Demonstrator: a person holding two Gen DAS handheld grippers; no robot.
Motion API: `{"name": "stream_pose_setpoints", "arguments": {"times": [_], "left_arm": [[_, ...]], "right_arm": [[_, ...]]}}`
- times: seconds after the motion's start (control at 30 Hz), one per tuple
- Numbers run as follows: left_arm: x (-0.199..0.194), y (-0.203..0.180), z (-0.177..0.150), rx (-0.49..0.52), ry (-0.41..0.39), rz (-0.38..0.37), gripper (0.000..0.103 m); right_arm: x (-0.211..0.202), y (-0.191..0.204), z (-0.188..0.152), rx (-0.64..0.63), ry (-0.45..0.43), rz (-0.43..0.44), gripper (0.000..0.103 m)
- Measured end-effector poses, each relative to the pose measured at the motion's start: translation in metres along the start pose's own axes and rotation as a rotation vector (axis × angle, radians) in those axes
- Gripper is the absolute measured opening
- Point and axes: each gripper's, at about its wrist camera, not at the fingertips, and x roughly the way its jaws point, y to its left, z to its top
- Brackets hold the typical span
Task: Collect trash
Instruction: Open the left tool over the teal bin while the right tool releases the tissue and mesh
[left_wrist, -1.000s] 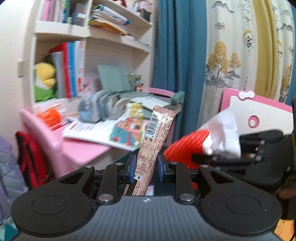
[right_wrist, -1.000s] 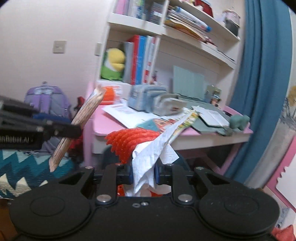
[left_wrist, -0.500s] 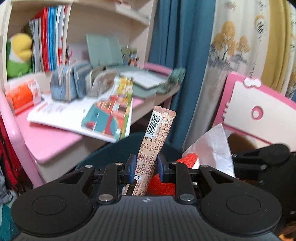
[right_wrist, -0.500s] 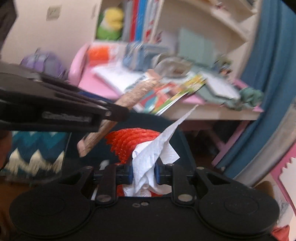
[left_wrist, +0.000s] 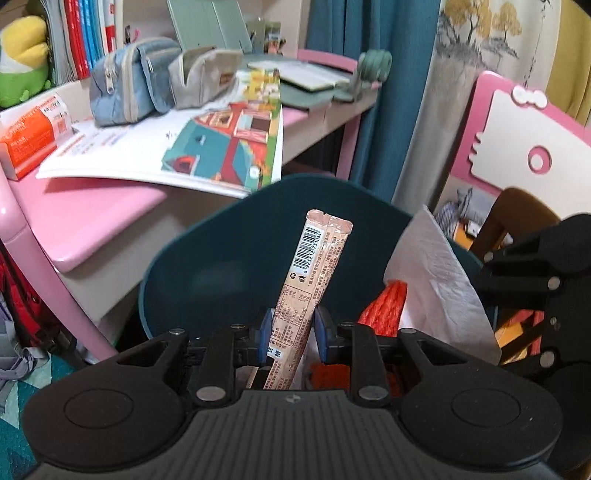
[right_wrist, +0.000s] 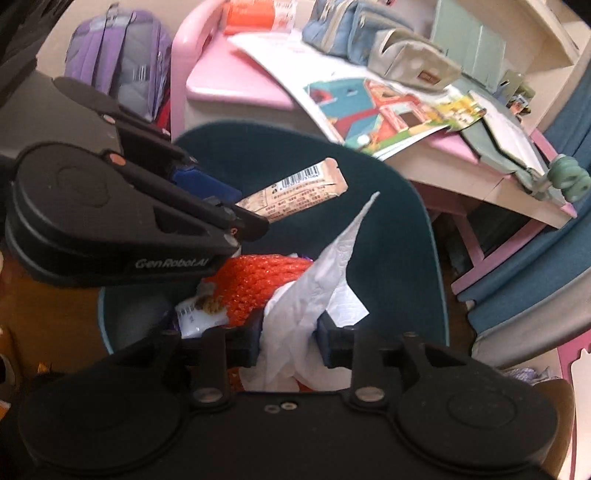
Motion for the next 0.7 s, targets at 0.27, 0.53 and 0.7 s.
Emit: {"name": "stream_pose_setpoints", "arguments": {"times": [0.27,0.53,0.7], "left_arm": [[0.012,-0.007,-0.007,0.045,0.036,0.012,0.025],[0.000,-0.009,-0.009,0.035,0.015,0.022,0.044],[-0.020,-0.009,-0.012,0.041,-0.027,0.026,0.057]], "right_arm": [[0.011,-0.006,0.000,0.020,0.035,0.000,0.043],[0.008,-0.001,-0.004,-0.020,0.044,-0.042,0.053],[-0.009,0.001,-0.007,-0.014,0.016,-0.066,0.054]]}}
